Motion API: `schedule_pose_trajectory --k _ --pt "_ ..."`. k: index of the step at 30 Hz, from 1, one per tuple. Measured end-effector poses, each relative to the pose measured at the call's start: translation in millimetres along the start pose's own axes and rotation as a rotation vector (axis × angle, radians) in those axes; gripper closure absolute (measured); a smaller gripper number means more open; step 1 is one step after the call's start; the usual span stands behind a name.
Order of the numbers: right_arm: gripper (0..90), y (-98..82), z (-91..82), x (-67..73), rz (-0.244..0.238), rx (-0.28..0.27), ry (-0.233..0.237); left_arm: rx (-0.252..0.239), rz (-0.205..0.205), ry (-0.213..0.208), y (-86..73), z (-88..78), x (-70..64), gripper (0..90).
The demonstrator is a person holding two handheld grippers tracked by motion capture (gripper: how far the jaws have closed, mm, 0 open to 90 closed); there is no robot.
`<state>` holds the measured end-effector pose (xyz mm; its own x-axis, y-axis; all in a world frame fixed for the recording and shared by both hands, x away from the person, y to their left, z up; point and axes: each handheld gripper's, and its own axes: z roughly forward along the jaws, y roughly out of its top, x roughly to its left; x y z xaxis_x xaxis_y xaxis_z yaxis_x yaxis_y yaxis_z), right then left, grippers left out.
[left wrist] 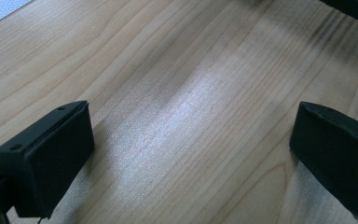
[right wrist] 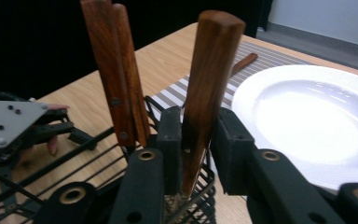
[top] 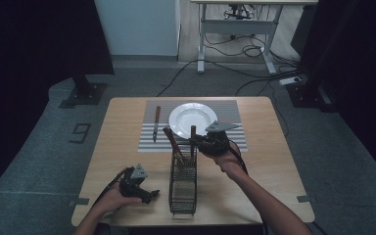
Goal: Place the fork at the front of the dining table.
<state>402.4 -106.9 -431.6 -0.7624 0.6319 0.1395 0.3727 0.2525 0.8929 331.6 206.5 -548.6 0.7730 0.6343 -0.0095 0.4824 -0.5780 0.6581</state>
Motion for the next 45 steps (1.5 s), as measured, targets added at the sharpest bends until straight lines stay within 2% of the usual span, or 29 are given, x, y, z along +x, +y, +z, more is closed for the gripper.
schedule_pose_trajectory --k 4,7,9,13,18,23,28,33,45 --pt "77.0 2.0 -4.3 1.6 0.015 -0.046 0.019 0.002 0.003 -0.001 0.0 -0.2 0.3 0.0" --pt "77.3 6.7 -14.5 6.4 -0.021 -0.097 0.011 0.001 0.003 0.0 -0.1 -0.1 0.2 0.0" --pt "77.3 10.8 -22.6 8.5 -0.026 -0.131 0.005 0.001 0.003 0.0 -0.1 -0.1 0.3 0.0" --pt "77.4 23.3 -46.8 13.1 -0.042 -0.218 0.008 0.001 0.003 0.0 -0.1 -0.1 0.3 0.0" --pt "77.9 38.3 -76.6 17.2 -0.056 -0.302 0.018 0.001 0.004 0.0 -0.1 -0.1 0.3 0.0" --pt "78.5 47.9 -101.3 15.6 -0.068 -0.354 0.006 0.001 0.004 0.0 -0.1 -0.1 0.3 0.0" --pt "79.0 50.9 -118.0 8.0 -0.057 -0.384 -0.02 0.001 0.004 0.0 -0.1 -0.1 0.3 0.0" --pt "80.0 49.3 -128.1 -4.2 -0.04 -0.385 -0.058 0.001 0.004 0.0 -0.1 -0.1 0.3 0.0" --pt "80.4 25.4 -122.3 -35.8 0.025 -0.328 -0.154 0.001 0.003 0.0 -0.1 -0.1 0.3 0.0"
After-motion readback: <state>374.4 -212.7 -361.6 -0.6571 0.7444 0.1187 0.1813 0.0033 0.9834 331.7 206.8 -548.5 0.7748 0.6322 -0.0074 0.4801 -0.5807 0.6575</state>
